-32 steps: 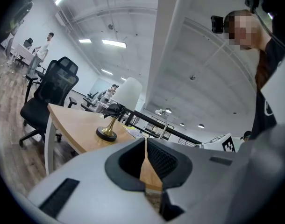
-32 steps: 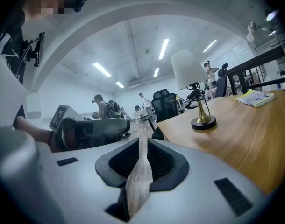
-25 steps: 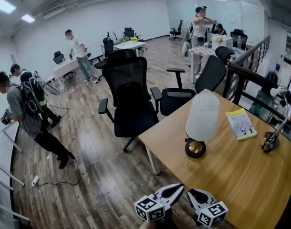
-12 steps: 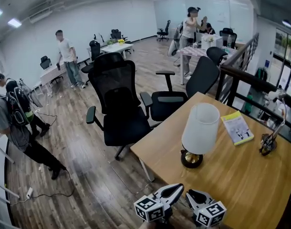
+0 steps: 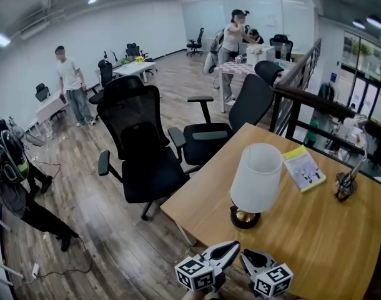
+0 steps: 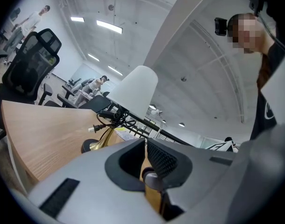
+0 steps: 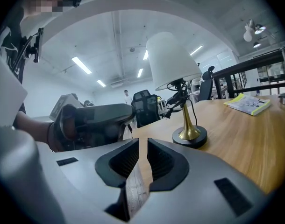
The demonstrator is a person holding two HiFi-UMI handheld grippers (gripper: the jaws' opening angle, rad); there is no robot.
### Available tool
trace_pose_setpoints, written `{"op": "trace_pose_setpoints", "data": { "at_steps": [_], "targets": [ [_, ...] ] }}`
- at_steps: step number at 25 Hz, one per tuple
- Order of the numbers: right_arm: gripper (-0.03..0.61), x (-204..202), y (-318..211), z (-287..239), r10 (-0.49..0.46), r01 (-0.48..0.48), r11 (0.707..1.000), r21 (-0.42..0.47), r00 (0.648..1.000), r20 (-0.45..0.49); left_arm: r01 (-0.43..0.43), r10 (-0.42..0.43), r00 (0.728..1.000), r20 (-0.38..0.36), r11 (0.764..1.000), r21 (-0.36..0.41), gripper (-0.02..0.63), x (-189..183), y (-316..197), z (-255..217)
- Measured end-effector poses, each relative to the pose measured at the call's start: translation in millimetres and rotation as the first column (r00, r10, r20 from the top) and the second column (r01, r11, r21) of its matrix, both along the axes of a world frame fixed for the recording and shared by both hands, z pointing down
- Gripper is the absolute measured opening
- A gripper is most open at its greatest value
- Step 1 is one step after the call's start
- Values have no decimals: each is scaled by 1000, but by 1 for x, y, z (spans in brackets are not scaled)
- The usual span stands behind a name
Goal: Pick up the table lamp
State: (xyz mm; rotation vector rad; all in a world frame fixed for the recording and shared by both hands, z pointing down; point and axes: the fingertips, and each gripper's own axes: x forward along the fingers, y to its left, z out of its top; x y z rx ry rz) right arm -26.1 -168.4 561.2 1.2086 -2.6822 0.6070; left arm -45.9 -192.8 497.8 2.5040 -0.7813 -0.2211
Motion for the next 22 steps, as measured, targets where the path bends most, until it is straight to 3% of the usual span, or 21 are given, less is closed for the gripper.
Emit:
{"op": "trace_pose_setpoints", "data": {
  "at_steps": [7, 13, 22],
  "targets": [
    [67, 3, -15, 3, 60, -60, 998, -4, 998, -1, -59, 58, 998, -38, 998, -9, 19, 4, -16, 4],
    [67, 15, -18, 6, 109, -109, 994, -14, 994, -18, -104, 98, 990, -101, 992, -64, 20, 18, -18, 16],
    [67, 33, -52, 9, 126, -125, 992, 15, 987, -99, -96, 63, 967, -248, 988, -124, 20, 16, -42, 11]
  ]
}}
